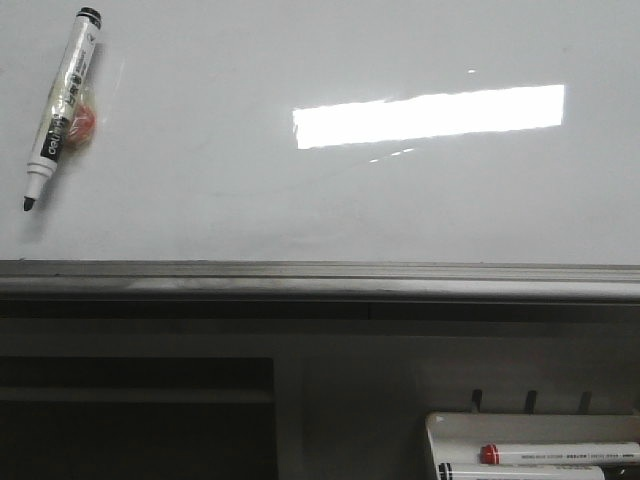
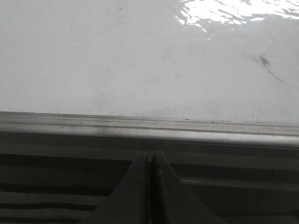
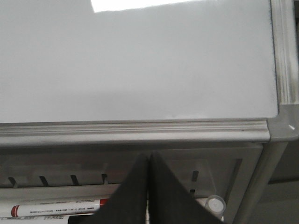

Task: Write number 2 on whiteboard

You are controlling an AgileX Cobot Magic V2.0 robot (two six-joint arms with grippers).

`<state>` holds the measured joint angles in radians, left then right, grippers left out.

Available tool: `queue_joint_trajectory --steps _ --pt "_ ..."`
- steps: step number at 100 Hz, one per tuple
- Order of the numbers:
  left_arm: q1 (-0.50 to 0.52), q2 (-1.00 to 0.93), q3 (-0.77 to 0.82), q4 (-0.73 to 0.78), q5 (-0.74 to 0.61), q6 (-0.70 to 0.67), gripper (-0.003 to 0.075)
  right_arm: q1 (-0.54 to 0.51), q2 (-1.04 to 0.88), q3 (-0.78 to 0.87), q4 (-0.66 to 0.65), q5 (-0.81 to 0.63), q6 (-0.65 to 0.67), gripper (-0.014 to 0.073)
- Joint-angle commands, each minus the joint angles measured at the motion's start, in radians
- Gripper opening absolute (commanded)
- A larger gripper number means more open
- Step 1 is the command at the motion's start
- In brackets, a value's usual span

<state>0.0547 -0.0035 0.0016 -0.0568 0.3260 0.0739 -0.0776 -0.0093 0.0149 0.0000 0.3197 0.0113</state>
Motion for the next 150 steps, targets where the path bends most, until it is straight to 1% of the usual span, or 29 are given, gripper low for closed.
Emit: queue_joint_trajectory --steps 1,78,95,106,118,133,144,150 --pt "0.003 -0.028 0.01 -0.006 -0.071 -0.006 -0.002 0.001 -0.021 0.024 0.0 -0.014 0.0 -0.0072" --pt "0.003 -0.028 0.01 -0.006 -0.071 -0.006 -0.002 0.001 -0.021 0.024 0.0 -0.014 0.0 -0.0072" --pt "0.003 -0.028 0.01 -0.006 -0.129 -0.006 -0.002 0.001 -0.021 0.024 0.0 -0.016 0.0 -0.0072" --pt "0.003 -0.028 0.01 -0.007 -0.221 -0.006 -0.002 0.001 -0.021 0.024 0.0 -0.086 0.0 -0.0072" --pt "0.003 -0.028 0.01 -0.009 -0.307 -0.006 -0.002 0.001 -0.021 0.024 0.0 -0.251 0.0 -0.0072" --pt "0.003 -0.028 0.01 -0.009 -0.326 -0.006 -0.002 0.001 -0.021 0.024 0.0 -0.389 0.0 -0.0072" --pt "0.003 -0.028 0.01 -0.009 -0.326 -0.006 -0.002 0.001 -0.021 0.024 0.0 -0.446 0.0 -0.0072" --pt "0.003 -0.028 0.01 -0.009 -0.348 -0.006 -0.002 0.001 -0.021 0.024 0.0 -0.475 0.0 -0.0072"
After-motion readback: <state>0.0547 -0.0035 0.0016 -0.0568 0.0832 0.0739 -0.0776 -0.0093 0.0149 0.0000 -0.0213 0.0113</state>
